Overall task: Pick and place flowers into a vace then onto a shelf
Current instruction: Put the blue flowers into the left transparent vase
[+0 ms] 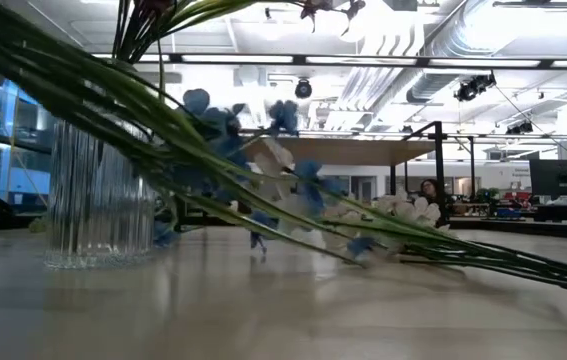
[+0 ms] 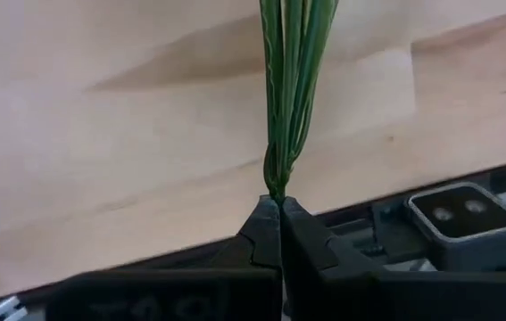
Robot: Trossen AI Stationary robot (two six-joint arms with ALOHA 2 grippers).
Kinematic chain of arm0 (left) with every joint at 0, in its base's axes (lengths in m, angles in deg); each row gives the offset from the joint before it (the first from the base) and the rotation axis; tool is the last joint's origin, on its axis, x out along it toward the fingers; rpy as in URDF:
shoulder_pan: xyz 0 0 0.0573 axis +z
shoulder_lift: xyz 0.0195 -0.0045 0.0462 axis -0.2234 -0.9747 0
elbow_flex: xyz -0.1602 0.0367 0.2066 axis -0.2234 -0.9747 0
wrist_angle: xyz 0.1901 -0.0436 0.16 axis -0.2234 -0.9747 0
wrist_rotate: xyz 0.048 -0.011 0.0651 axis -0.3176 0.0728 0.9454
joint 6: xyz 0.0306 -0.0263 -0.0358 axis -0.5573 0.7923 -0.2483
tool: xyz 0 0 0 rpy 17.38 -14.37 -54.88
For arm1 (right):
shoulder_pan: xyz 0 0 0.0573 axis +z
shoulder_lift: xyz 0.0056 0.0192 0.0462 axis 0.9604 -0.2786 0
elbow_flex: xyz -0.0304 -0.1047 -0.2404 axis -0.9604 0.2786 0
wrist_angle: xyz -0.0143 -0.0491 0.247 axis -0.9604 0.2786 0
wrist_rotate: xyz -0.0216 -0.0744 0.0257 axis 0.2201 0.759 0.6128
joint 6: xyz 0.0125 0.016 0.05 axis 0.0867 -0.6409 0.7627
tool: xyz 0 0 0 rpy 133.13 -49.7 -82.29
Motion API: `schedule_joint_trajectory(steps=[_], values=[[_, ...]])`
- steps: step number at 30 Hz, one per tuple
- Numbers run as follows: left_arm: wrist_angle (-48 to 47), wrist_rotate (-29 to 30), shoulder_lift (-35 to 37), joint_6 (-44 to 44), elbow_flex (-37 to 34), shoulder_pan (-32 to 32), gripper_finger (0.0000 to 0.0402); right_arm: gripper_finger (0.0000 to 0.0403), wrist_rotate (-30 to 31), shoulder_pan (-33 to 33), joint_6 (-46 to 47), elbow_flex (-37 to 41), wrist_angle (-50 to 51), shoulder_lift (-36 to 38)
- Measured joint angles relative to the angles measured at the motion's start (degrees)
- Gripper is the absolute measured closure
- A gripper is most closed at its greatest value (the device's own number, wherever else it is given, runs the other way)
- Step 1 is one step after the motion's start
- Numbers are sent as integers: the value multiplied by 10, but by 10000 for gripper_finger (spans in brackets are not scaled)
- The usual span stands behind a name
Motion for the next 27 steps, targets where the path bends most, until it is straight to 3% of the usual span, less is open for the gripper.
schedule_joint_trajectory(steps=[7,16,27], values=[[-10,-83,0,6,0,-7,374,403,0,0,0,0,0,0],[-7,-121,0,-1,0,-7,379,403,0,0,-1,0,0,0],[15,-40,0,0,0,-5,379,402,0,0,-2,0,0,0]])
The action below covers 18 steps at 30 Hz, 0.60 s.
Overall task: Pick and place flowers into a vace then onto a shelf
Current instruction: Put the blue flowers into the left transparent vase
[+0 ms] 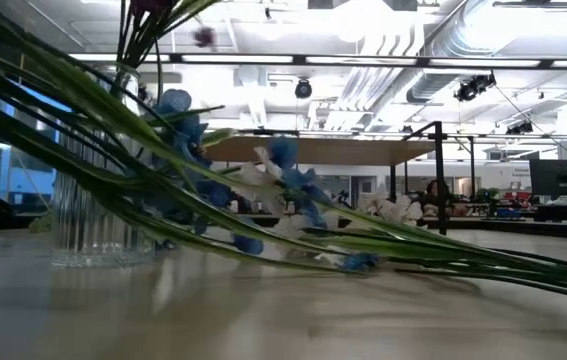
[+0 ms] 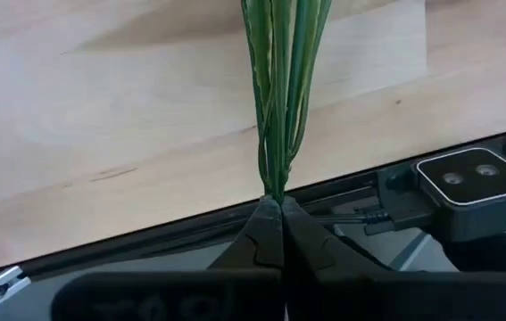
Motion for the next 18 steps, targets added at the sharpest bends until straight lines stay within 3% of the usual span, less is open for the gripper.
schedule_joint_trajectory(steps=[4,13,18], values=[[7,27,0,0,0,-2,379,403,0,0,0,0,0,0],[30,28,0,10,10,-6,379,403,0,0,1,0,0,0],[4,99,2,10,51,-12,379,403,0,0,1,0,0,0]])
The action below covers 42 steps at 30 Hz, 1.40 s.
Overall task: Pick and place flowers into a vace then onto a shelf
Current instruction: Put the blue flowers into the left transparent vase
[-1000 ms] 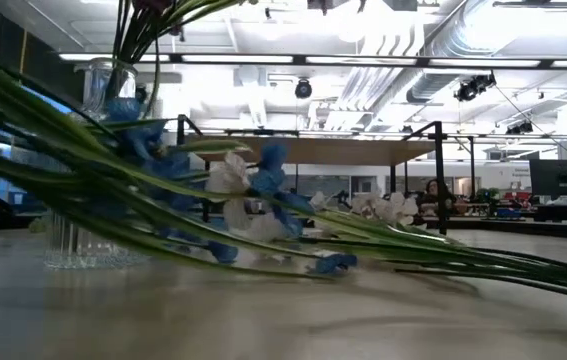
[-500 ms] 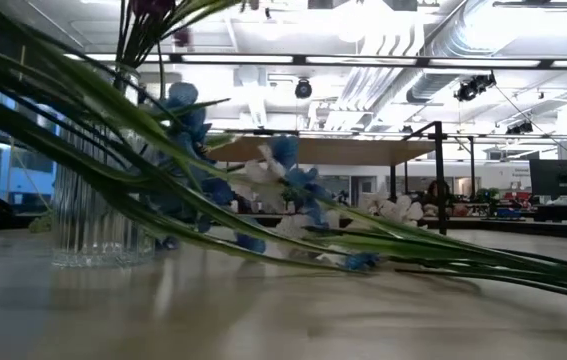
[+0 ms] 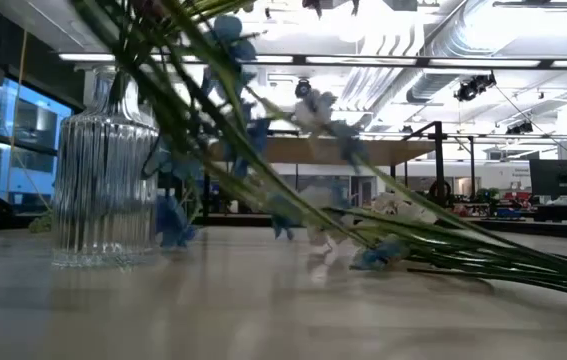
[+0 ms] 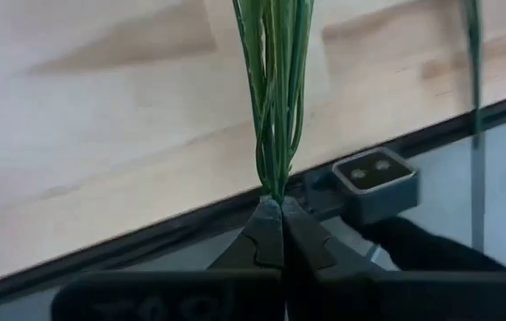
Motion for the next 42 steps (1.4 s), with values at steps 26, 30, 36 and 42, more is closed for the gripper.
schedule_joint_trajectory(steps=[26,30,36,42], values=[[-60,175,-1,-31,47,-1,379,402,0,0,-1,0,0,0],[-60,198,-1,-35,47,4,379,402,0,0,-1,0,0,0],[-67,216,0,-45,46,18,379,402,0,0,-1,0,0,0],[-65,245,0,-90,46,40,379,403,0,0,-1,0,0,0]])
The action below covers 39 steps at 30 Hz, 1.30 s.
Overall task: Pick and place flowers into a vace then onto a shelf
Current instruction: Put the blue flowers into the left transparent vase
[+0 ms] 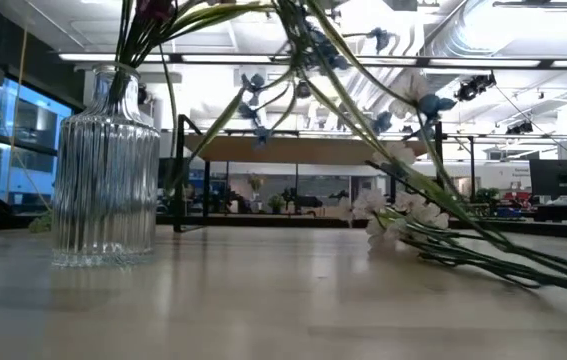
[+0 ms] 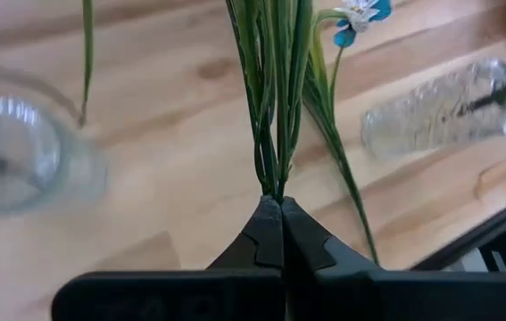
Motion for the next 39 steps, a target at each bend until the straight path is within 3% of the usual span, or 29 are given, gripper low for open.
schedule_joint_trajectory(steps=[13,18,33,39], values=[[11,29,1,-106,0,46,379,402,0,0,0,0,5,0],[16,38,1,-111,1,46,379,402,0,0,0,0,8,0],[30,146,19,-118,3,45,379,402,0,0,-5,0,13,0],[29,148,28,-121,3,45,379,403,0,0,-8,0,13,0]])
